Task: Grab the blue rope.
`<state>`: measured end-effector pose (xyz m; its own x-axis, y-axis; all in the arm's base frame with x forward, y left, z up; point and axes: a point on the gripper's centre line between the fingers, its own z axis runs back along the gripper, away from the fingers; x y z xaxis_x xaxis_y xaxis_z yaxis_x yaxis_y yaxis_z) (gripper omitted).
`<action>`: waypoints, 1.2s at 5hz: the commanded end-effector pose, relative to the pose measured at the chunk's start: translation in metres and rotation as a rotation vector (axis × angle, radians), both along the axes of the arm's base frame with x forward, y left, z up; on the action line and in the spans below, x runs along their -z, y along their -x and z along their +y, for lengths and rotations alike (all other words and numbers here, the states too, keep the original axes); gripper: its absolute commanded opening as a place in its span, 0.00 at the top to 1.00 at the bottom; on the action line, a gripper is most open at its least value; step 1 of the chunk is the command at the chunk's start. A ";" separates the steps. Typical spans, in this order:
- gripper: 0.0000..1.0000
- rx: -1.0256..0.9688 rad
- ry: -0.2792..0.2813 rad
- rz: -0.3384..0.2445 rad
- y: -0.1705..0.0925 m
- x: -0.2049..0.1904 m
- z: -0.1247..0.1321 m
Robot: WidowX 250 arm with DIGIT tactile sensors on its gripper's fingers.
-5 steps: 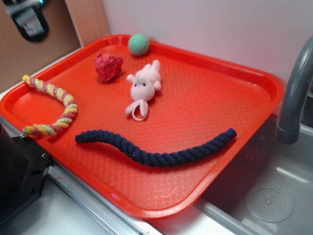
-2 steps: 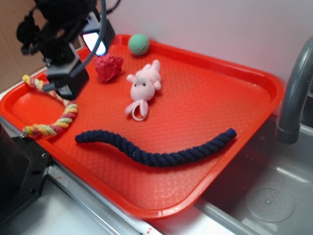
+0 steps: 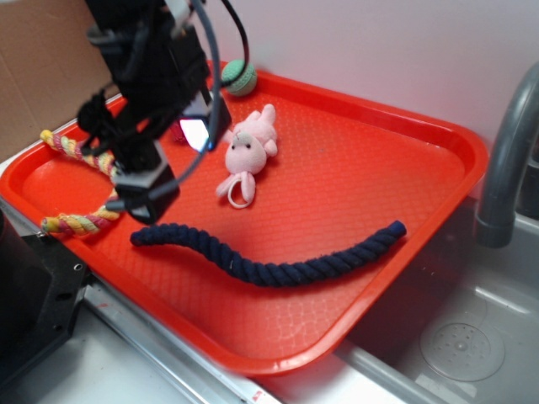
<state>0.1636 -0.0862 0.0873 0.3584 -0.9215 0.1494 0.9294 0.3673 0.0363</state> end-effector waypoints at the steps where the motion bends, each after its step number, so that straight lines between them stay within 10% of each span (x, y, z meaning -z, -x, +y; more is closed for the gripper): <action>1: 0.00 0.153 0.040 -0.010 0.003 0.028 -0.008; 4: 0.00 0.166 -0.067 0.026 -0.002 0.070 -0.014; 5: 1.00 0.175 -0.078 0.021 0.001 0.073 -0.016; 6: 1.00 0.165 -0.090 0.015 0.000 0.074 -0.015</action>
